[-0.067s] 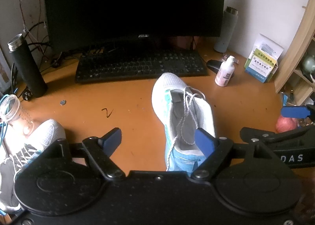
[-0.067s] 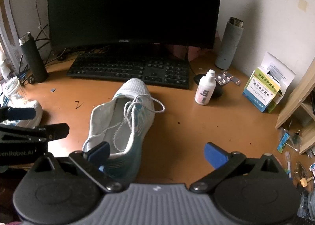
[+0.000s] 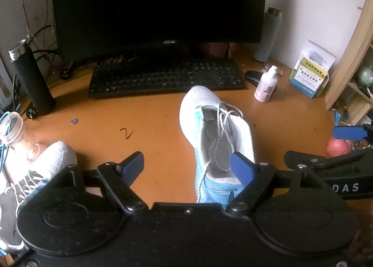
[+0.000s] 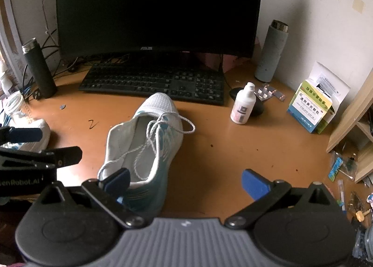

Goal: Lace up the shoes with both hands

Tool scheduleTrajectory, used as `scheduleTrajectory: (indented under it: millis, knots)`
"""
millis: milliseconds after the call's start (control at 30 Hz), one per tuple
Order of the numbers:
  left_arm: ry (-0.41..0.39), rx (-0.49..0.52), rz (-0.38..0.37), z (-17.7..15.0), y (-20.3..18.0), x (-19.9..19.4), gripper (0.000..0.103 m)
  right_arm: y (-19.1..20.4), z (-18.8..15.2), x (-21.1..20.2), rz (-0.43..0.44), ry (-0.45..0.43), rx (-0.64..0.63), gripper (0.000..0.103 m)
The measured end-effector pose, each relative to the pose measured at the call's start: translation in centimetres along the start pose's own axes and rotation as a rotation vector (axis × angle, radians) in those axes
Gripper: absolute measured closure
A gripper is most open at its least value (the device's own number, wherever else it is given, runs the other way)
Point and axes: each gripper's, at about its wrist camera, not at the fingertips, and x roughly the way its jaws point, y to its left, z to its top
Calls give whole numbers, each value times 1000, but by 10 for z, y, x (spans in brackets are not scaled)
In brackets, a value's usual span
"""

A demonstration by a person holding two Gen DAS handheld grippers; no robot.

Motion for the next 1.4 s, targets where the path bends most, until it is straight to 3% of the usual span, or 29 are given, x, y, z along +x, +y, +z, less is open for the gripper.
scheduleTrajectory:
  millis: [233, 367, 1400]
  knots:
    - [-19, 2, 3, -10, -4, -3, 21, -2, 0, 3, -6, 0, -6, 1]
    - [26, -4, -11, 7, 3, 2, 21, -1, 0, 2, -8, 1, -11, 1]
    - [33, -3, -13, 0, 2, 2, 21, -2, 1, 4, 8, 16, -7, 1]
